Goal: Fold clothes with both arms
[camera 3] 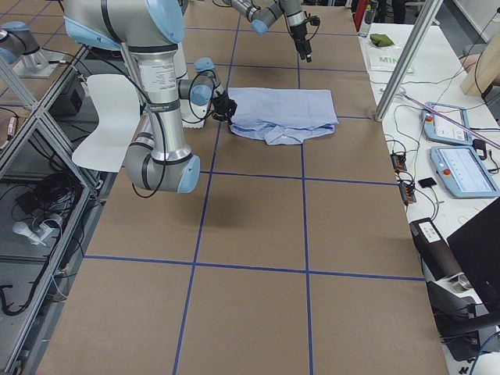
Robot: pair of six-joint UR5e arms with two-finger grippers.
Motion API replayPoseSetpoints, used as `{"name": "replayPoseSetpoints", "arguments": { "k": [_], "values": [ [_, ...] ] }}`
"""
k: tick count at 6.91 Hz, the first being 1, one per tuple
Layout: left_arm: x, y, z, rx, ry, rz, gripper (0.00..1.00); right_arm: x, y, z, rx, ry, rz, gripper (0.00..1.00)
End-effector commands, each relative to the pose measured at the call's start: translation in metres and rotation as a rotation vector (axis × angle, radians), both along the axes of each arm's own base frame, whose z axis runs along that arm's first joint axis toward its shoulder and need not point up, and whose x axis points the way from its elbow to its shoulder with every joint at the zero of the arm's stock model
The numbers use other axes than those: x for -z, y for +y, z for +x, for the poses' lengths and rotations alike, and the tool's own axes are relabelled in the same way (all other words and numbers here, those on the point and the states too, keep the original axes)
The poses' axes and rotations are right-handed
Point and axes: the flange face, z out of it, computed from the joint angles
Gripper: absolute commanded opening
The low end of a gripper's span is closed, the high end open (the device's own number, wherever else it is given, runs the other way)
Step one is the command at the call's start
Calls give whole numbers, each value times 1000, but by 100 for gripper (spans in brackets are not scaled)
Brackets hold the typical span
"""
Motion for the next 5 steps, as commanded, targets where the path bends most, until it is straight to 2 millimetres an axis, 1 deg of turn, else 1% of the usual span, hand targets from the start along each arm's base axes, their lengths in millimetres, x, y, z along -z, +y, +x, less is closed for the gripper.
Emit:
{"name": "replayPoseSetpoints", "arguments": {
  "k": [1,2,3,4,5],
  "values": [
    [4,98,33,-46,94,-110,99,18,23,16,48,10,-19,0],
    [0,148,39,-80,105,-156,99,18,32,16,59,11,-26,0],
    [-11,190,51,-98,95,-204,99,15,36,18,65,15,-27,0],
    [-25,229,77,-64,106,-322,99,12,36,18,65,20,-28,0],
    [-30,266,101,-55,105,-377,99,15,36,20,62,13,-30,0]
  ]
}}
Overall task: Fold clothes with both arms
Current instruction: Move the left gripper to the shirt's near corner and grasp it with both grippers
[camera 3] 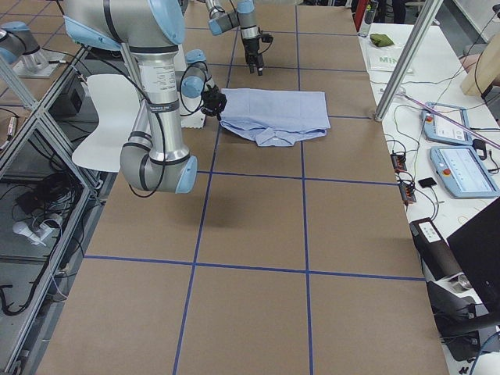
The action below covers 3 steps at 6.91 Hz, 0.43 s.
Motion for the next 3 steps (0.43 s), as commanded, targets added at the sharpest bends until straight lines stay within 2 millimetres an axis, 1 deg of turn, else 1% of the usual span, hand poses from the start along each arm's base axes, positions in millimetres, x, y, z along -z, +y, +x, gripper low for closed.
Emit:
{"name": "replayPoseSetpoints", "arguments": {
  "k": [1,2,3],
  "values": [
    [-14,83,47,-6,-6,-126,97,3,2,5,0,3,-3,0],
    [-17,96,54,-14,-27,-137,93,7,2,8,0,-3,-3,0],
    [-18,103,58,-26,-35,-137,88,8,2,9,0,-5,-3,0]
  ]
}}
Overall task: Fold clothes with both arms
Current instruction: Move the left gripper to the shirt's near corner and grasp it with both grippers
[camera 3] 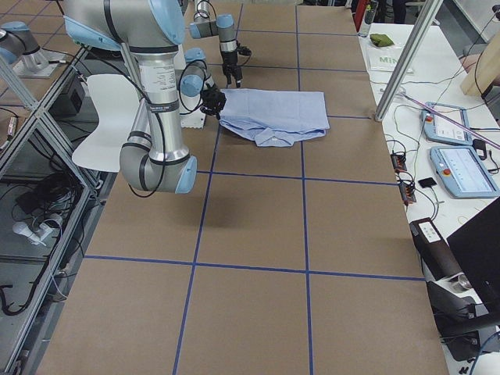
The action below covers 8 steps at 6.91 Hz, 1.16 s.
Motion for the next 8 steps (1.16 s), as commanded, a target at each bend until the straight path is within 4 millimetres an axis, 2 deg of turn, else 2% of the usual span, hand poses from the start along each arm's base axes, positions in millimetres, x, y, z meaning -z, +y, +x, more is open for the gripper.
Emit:
{"name": "replayPoseSetpoints", "arguments": {
  "k": [1,2,3,6,7,8],
  "values": [
    [-5,26,13,-28,-19,-10,82,2,0,2,0,-3,0,0],
    [-5,31,16,-19,-18,-15,74,2,0,2,0,-3,0,0],
    [-8,43,22,-37,-34,-23,71,2,0,2,0,-3,0,0],
    [-11,50,25,-47,-53,-26,62,2,1,1,2,-3,0,0],
    [-11,51,25,-49,-56,-26,38,2,0,2,0,-3,0,0],
    [-11,51,25,-49,-54,-26,7,2,0,2,0,-3,0,0]
  ]
}}
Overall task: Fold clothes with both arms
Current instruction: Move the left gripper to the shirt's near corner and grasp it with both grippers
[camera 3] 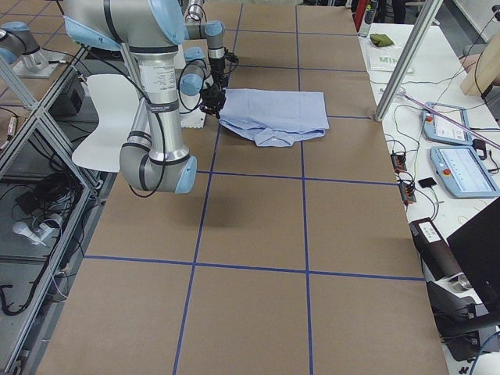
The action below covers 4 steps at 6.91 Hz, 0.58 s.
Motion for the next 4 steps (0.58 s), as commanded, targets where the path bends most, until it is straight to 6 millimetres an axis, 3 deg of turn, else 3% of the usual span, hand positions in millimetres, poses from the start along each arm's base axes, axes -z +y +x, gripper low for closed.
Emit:
{"name": "replayPoseSetpoints", "arguments": {
  "k": [1,3,4],
  "values": [
    [0,1,0,-1,-2,0,0,-1,0,0,0,1,0,0],
    [21,-2,-15,3,47,2,0,-1,1,0,1,1,0,0],
    [41,-2,-37,4,76,4,0,4,0,5,-1,-9,-1,0]
  ]
}}
